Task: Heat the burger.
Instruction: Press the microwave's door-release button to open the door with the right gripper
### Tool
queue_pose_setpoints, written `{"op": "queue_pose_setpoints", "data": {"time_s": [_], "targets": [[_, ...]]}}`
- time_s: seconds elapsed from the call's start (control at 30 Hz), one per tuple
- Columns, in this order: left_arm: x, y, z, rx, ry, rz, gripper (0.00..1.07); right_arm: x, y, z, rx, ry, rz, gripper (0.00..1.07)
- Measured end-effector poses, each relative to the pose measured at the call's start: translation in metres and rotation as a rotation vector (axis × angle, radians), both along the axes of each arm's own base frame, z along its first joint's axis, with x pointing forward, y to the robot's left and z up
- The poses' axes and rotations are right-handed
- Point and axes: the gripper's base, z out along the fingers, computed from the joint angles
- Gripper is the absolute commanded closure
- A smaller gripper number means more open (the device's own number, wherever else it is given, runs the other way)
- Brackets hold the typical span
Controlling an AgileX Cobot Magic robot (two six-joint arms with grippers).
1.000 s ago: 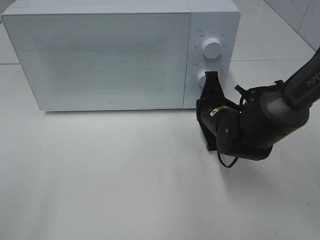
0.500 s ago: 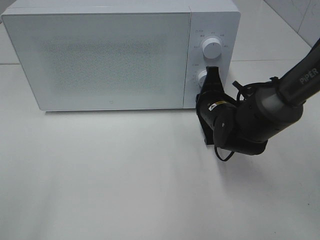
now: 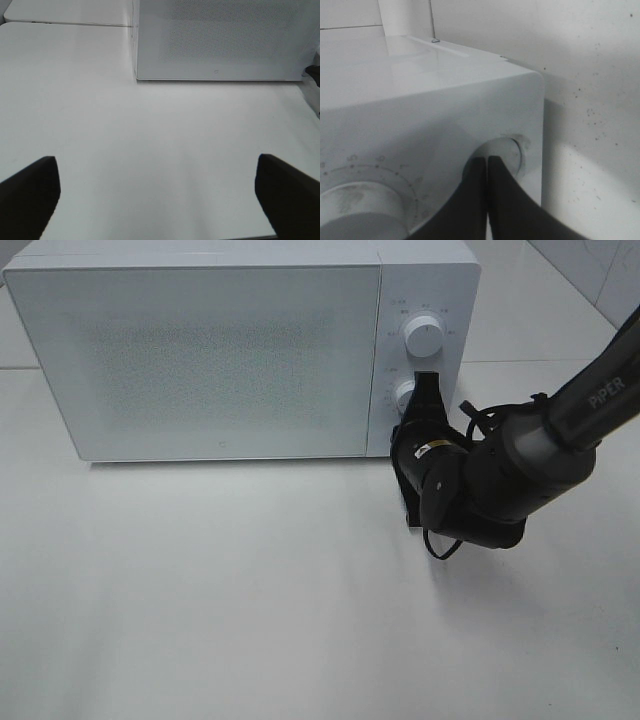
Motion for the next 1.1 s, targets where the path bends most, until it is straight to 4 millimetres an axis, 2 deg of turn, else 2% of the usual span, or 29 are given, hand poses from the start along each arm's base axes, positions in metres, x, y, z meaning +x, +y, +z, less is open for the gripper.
{"op": "queue_pose_setpoints", "data": {"time_s": [0.57,1.1], "targets": [[0.0,0.0,0.0,0.0,0.0,0.0,0.09,0.012,0.009,-0.004,0.057,0.016,-0.111,1.07],[0.0,0.0,0.0,0.0,0.0,0.0,0.09,0.014,0.01,-0.007,0.054,0.039,-0.126,1.07]]}}
